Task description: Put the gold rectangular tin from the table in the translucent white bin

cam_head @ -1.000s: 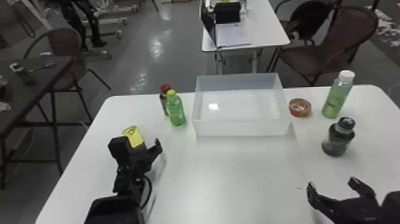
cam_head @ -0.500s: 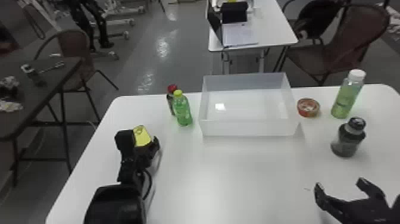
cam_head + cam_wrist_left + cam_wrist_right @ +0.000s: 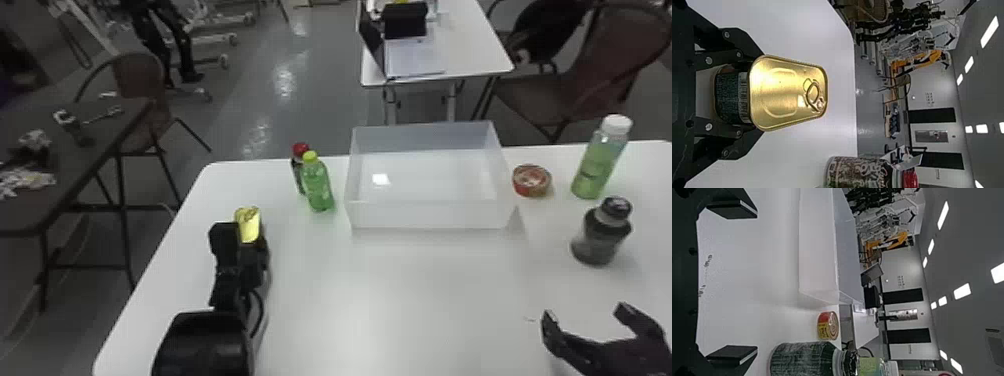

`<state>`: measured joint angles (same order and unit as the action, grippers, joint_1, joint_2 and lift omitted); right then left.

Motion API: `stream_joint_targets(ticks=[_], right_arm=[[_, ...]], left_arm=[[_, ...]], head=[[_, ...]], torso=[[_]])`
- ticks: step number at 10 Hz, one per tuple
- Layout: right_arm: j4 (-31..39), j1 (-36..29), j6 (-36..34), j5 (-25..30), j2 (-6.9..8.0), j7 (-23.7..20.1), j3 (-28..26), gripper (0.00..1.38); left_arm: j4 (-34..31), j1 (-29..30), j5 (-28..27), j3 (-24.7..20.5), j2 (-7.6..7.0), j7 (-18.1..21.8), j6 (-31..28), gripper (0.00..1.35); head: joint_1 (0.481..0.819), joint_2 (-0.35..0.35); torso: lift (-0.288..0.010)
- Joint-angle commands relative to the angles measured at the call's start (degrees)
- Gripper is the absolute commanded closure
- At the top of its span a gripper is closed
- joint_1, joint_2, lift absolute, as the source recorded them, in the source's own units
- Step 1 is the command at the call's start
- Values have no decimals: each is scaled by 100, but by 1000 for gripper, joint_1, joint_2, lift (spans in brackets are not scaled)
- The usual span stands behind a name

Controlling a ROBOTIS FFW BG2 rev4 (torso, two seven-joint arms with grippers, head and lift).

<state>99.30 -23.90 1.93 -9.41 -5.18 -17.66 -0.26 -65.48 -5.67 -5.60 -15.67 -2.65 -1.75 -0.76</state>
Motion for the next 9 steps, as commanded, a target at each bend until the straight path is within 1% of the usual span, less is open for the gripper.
stream_joint_targets(ticks=[1,2,3,4,5,6,7,8,9], right_arm=[[-7,0,0,-9,8,-10,0,87],[-7,0,0,-9,8,-10,0,87],[-16,0,-18,-9,8,-10,0,87],[-16,0,-35,-9,8,-10,0,87],[-25,0,-44,-9,17,-10,0,87],[-34,9,-44,-9,17,-10,0,87],[-51,26,-44,-9,26,-10,9,87],[-69,53,-44,-9,26,-19,9,87],[-78,70,-44,-9,26,-27,9,87]], left_arm=[[-9,13,6,-15,2,0,216,828],[-26,48,173,11,2,0,542,828],[-255,119,244,82,11,0,805,828],[-615,198,296,222,11,26,911,828],[-932,224,516,416,11,70,955,828],[-1248,189,665,627,11,202,876,828],[-1556,92,683,829,11,448,647,828],[-1723,-66,771,1066,19,729,410,828],[-1740,-250,894,1339,28,958,295,828]], head=[[695,234],[695,235],[695,234],[695,233],[695,224],[695,207],[695,181],[695,148],[695,127]], torso=[[-91],[-91],[-91],[-91],[-91],[-91],[-91],[-91],[-91]])
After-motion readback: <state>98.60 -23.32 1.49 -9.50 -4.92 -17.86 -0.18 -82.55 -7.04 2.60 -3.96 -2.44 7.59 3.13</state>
